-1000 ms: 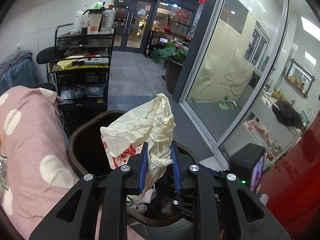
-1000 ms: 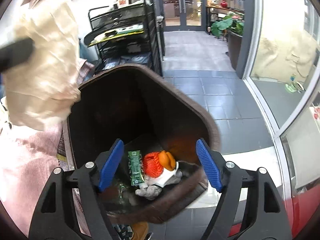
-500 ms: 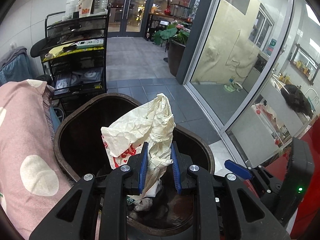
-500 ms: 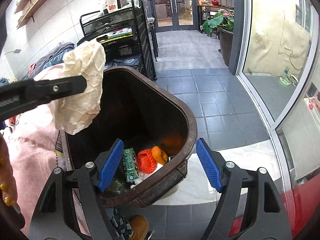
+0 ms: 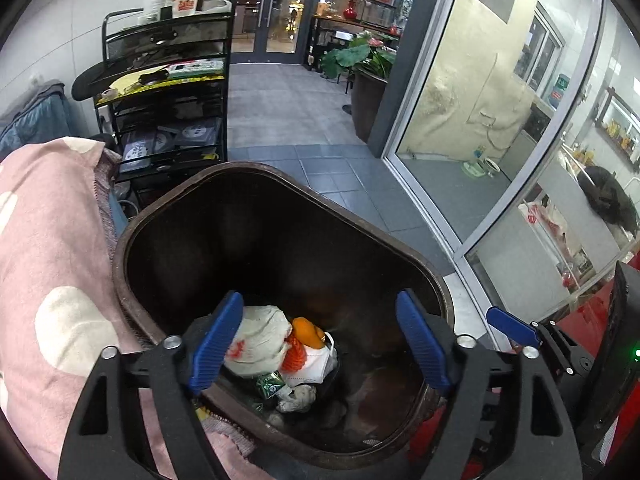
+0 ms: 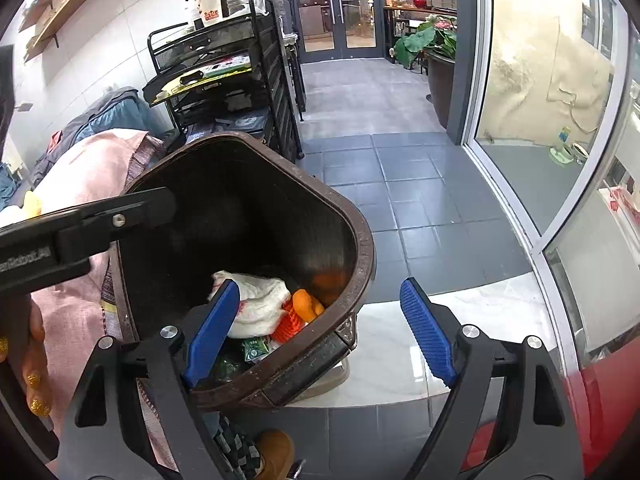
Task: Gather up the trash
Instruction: 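Lower the white red-printed bag into the black bin and open the left tool, then move both tools back over the table toward the remaining trash, then grasp the white cloth with the left tool while the right tool grasps the clear plastic bag, then carry the clear bag into the bin and open the right tool while the left tool holds the cloth, then lower the white cloth into the black bin and open the left tool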
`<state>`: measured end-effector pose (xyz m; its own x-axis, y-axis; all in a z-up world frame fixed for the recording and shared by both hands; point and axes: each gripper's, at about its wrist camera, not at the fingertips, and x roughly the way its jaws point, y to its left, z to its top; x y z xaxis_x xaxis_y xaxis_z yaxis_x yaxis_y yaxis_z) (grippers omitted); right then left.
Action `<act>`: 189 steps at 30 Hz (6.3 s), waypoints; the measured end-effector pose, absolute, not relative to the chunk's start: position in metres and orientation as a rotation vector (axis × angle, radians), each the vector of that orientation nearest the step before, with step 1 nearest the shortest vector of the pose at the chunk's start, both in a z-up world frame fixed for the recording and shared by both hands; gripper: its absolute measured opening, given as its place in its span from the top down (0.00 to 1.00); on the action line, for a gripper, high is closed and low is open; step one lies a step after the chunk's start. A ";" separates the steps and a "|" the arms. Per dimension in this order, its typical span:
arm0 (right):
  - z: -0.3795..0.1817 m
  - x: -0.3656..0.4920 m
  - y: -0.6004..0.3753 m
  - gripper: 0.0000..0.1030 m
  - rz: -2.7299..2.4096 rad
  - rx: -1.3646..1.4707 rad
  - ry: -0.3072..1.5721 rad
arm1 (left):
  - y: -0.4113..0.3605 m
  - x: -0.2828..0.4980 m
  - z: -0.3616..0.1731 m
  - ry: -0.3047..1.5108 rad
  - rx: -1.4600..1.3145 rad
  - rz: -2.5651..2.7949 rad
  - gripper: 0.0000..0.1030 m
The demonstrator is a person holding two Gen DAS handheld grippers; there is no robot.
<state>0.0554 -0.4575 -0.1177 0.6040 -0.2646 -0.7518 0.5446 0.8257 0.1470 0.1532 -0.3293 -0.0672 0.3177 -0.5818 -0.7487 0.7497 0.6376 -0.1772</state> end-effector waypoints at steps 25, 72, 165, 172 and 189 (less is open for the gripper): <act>-0.070 0.090 -0.391 0.19 -0.257 0.350 0.684 | -0.200 0.124 0.006 0.583 0.105 -0.675 0.06; -0.053 0.294 -0.061 0.23 0.426 -0.082 0.986 | 0.131 0.280 -0.055 0.828 0.034 -0.079 0.06; -0.139 0.144 -0.421 0.58 -0.300 0.349 0.893 | -0.163 0.120 -0.005 0.603 0.012 -0.664 0.80; -0.142 0.133 -0.425 0.32 -0.355 0.330 0.866 | -0.178 0.119 -0.012 0.628 0.028 -0.691 0.80; -0.116 0.092 -0.423 0.27 -0.364 0.373 0.789 | -0.235 0.126 -0.012 0.661 0.101 -0.804 0.80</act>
<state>0.0918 -0.4229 -0.1161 0.6495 -0.1754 -0.7398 0.4485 0.8741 0.1864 0.1265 -0.2354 -0.0123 0.5056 -0.6348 -0.5843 0.6960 0.7004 -0.1586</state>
